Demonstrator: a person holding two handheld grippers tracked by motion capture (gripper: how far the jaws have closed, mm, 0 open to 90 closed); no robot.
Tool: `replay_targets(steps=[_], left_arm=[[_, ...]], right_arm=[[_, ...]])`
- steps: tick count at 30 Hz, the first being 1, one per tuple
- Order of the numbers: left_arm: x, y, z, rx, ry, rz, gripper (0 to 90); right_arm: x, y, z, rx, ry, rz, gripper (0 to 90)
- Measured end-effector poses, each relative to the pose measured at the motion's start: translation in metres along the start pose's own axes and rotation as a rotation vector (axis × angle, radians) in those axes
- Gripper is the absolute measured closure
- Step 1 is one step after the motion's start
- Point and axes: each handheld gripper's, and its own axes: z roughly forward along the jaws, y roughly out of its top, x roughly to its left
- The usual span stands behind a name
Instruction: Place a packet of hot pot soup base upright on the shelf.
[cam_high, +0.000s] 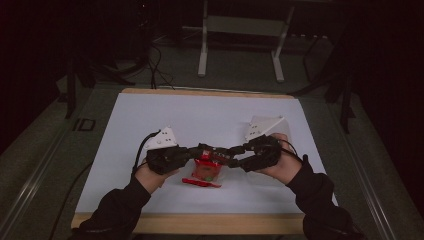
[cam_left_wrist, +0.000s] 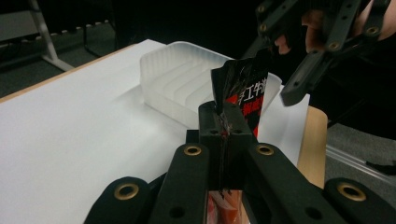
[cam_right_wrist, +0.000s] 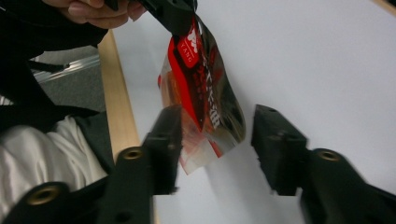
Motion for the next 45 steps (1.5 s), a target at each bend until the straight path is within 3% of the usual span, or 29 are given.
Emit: replay_targets(steps=[7, 9, 14, 20, 26, 27, 29, 30, 31, 38, 41, 45], left_arm=[[-0.003, 0.003, 0.003, -0.021, -0.001, -0.004, 88.9], [-0.005, 0.004, 0.004, -0.025, -0.008, -0.003, 88.9], [-0.009, 0.007, 0.006, -0.028, -0.01, 0.002, 88.9], [-0.008, 0.007, 0.005, -0.033, -0.014, 0.0, 88.3], [-0.011, 0.01, 0.004, -0.025, -0.001, 0.009, 82.5], [-0.012, 0.011, 0.003, -0.023, 0.006, 0.016, 80.6], [-0.014, 0.012, 0.002, -0.03, 0.008, 0.013, 67.2], [-0.015, 0.016, 0.0, -0.035, 0.005, 0.007, 67.2], [-0.014, 0.017, -0.002, -0.041, 0.01, 0.002, 55.5], [-0.018, 0.019, -0.016, -0.07, 0.05, -0.039, 27.2], [-0.02, 0.018, -0.02, -0.078, 0.039, -0.044, 18.8], [-0.02, 0.012, -0.023, -0.075, 0.013, -0.02, 13.8]], right_arm=[[0.001, 0.006, 0.005, 0.054, -0.015, -0.043, 68.7], [0.0, 0.007, 0.006, 0.059, 0.001, -0.054, 70.6], [0.0, 0.011, 0.005, 0.075, 0.003, -0.082, 89.6], [-0.001, 0.016, 0.004, 0.104, 0.035, -0.113, 90.0], [0.0, 0.019, 0.0, 0.114, 0.024, -0.167, 90.0], [0.001, 0.02, -0.001, 0.115, 0.018, -0.17, 90.0], [0.0, 0.02, -0.003, 0.11, 0.017, -0.174, 90.0], [0.0, 0.021, -0.004, 0.111, 0.013, -0.18, 90.0], [-0.001, 0.022, -0.007, 0.109, 0.003, -0.184, 90.0], [-0.004, 0.026, -0.023, 0.085, -0.035, -0.216, 90.0], [-0.006, 0.026, -0.028, 0.077, -0.05, -0.221, 90.0], [-0.01, 0.025, -0.039, 0.064, -0.072, -0.234, 90.0]])
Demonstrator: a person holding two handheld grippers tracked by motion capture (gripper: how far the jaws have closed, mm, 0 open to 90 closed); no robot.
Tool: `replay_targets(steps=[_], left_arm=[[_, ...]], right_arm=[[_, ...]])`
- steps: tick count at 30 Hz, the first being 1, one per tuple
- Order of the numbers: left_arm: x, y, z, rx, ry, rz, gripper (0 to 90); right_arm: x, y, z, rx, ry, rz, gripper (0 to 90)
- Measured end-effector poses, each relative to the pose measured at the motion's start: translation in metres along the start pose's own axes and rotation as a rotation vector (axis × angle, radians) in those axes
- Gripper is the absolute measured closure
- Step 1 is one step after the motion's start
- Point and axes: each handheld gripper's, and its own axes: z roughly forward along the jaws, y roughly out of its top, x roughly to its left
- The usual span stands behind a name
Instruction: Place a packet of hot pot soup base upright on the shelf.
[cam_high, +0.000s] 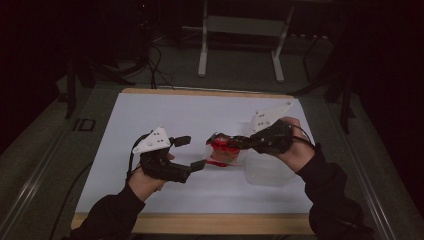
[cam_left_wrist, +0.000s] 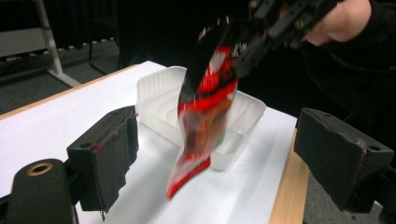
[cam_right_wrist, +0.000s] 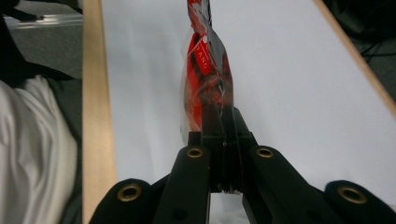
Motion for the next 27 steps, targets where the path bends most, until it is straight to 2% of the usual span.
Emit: replay_targets(steps=[2, 3, 4, 6, 9, 13, 19, 20, 21, 22, 27], left_arm=[[0.0, -0.002, 0.0, -0.002, -0.007, 0.005, 13.4], [0.0, -0.008, 0.002, 0.013, -0.013, -0.002, 13.4], [0.001, -0.01, 0.003, 0.016, -0.019, -0.005, 6.8], [0.004, -0.016, 0.003, 0.026, -0.017, -0.01, 1.3], [0.011, -0.026, 0.0, 0.0, -0.023, -0.025, 1.2], [0.018, -0.04, -0.006, -0.018, -0.004, -0.006, 1.2], [0.031, -0.07, -0.01, 0.006, 0.024, -0.055, 1.3], [0.031, -0.07, -0.01, 0.006, 0.024, -0.055, 1.3], [0.036, -0.079, -0.011, 0.027, 0.024, -0.062, 1.3], [0.037, -0.083, -0.012, 0.037, 0.03, -0.067, 1.3], [0.043, -0.096, -0.022, 0.041, 0.046, -0.078, 1.3]], right_arm=[[-0.001, -0.001, -0.002, -0.003, -0.007, -0.003, 90.0], [-0.003, -0.002, -0.004, -0.008, -0.013, 0.0, 90.0], [-0.007, -0.004, -0.01, -0.017, -0.035, -0.011, 90.0], [-0.01, -0.007, -0.016, -0.02, -0.056, -0.009, 90.0], [-0.016, -0.012, -0.024, -0.026, -0.094, -0.021, 90.0], [-0.026, -0.018, -0.035, -0.028, -0.138, -0.022, 90.0], [-0.043, -0.028, -0.052, -0.041, -0.2, 0.002, 90.0], [-0.043, -0.028, -0.052, -0.041, -0.2, 0.002, 90.0], [-0.046, -0.029, -0.054, -0.044, -0.209, 0.007, 90.0], [-0.052, -0.033, -0.06, -0.05, -0.236, 0.004, 90.0], [-0.064, -0.036, -0.072, -0.061, -0.288, 0.012, 90.0]])
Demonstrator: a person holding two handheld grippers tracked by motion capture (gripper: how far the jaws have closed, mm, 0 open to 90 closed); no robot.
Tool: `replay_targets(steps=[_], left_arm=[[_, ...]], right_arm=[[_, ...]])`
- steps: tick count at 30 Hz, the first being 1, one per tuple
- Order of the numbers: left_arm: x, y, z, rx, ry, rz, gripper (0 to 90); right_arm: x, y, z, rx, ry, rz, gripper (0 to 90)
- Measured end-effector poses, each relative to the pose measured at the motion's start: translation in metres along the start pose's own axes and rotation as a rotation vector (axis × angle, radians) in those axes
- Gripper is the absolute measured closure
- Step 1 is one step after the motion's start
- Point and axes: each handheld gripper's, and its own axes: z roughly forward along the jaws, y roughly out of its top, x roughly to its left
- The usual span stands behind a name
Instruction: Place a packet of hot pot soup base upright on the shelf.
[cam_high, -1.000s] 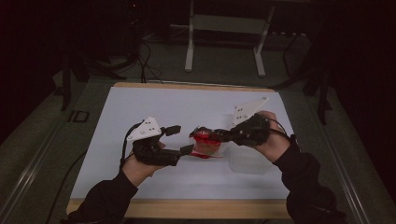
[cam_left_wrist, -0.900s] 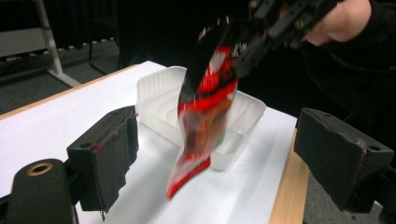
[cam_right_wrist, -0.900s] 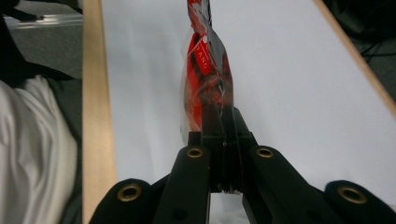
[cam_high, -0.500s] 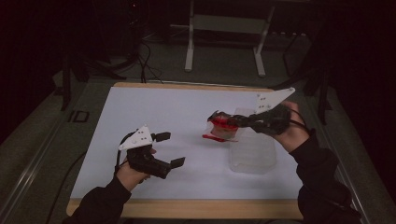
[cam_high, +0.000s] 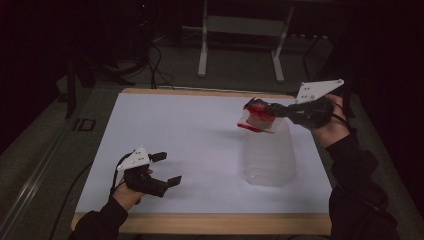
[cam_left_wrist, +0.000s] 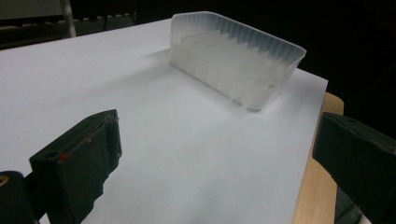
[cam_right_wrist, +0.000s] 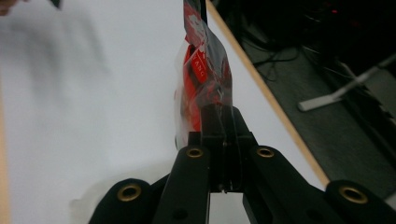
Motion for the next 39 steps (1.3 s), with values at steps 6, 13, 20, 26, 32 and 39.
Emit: replay_targets(steps=[6, 13, 20, 26, 32, 39], left_arm=[[0.005, -0.008, -0.008, -0.002, 0.019, -0.003, 1.3], [0.004, -0.013, -0.011, -0.002, 0.014, -0.018, 1.3], [0.003, -0.018, -0.012, -0.007, 0.007, -0.027, 1.3], [0.004, -0.02, -0.015, -0.014, 0.016, -0.038, 1.3], [0.005, -0.022, -0.018, -0.018, 0.021, -0.047, 1.3], [0.004, -0.023, -0.019, -0.023, 0.018, -0.052, 1.3]], right_arm=[[-0.018, -0.005, -0.006, -0.013, -0.04, 0.042, 90.0], [-0.042, -0.017, -0.007, 0.009, -0.062, 0.043, 90.0], [-0.064, -0.032, 0.004, 0.003, -0.041, 0.024, 90.0], [-0.079, -0.048, 0.02, 0.013, -0.013, 0.047, 90.0], [-0.083, -0.059, 0.039, 0.054, 0.028, 0.059, 90.0], [-0.086, -0.067, 0.055, 0.083, 0.034, 0.066, 90.0]])
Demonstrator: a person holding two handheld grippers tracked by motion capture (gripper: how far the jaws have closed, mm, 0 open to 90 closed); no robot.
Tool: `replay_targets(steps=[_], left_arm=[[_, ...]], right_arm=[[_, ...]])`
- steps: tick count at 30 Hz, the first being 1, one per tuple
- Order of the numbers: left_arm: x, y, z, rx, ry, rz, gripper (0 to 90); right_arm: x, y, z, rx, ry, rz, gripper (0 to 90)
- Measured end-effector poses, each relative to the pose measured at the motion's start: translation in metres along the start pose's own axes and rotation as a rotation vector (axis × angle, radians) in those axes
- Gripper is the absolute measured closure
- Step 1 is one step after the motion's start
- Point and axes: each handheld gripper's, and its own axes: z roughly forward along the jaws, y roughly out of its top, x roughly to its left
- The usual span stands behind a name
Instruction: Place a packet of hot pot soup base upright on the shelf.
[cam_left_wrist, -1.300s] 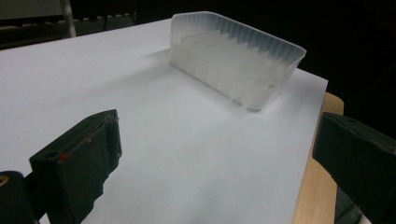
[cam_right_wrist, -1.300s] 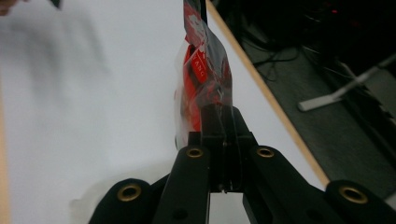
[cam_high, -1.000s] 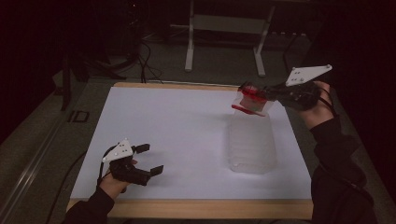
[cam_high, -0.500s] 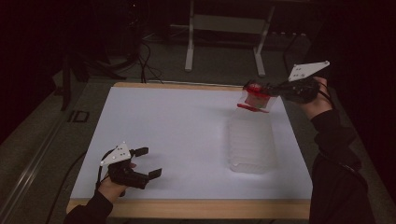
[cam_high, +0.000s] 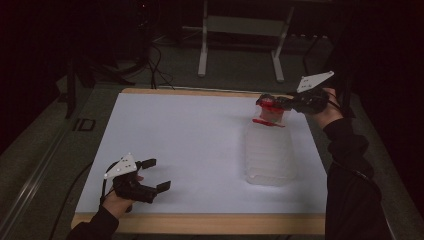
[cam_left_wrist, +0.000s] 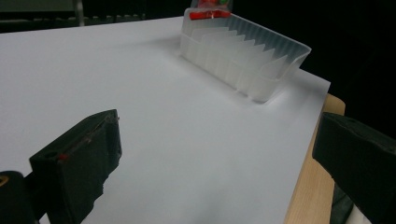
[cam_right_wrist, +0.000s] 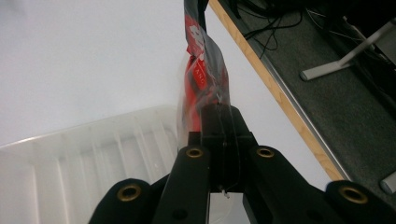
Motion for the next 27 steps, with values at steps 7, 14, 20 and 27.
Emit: replay_targets(steps=[7, 14, 20, 27], left_arm=[[0.0, -0.001, 0.001, 0.009, -0.001, -0.004, 1.3], [0.0, -0.002, 0.002, 0.008, -0.001, 0.0, 1.3], [0.0, -0.002, 0.003, 0.004, -0.005, -0.004, 1.3], [0.0, -0.002, 0.001, -0.001, -0.009, -0.011, 1.3]], right_arm=[[-0.005, -0.009, 0.014, 0.0, 0.008, 0.025, 89.9], [-0.007, -0.021, 0.026, 0.013, 0.018, 0.043, 89.9], [-0.009, -0.029, 0.036, 0.004, 0.028, 0.059, 89.9], [-0.008, -0.038, 0.048, 0.002, 0.051, 0.077, 89.7]])
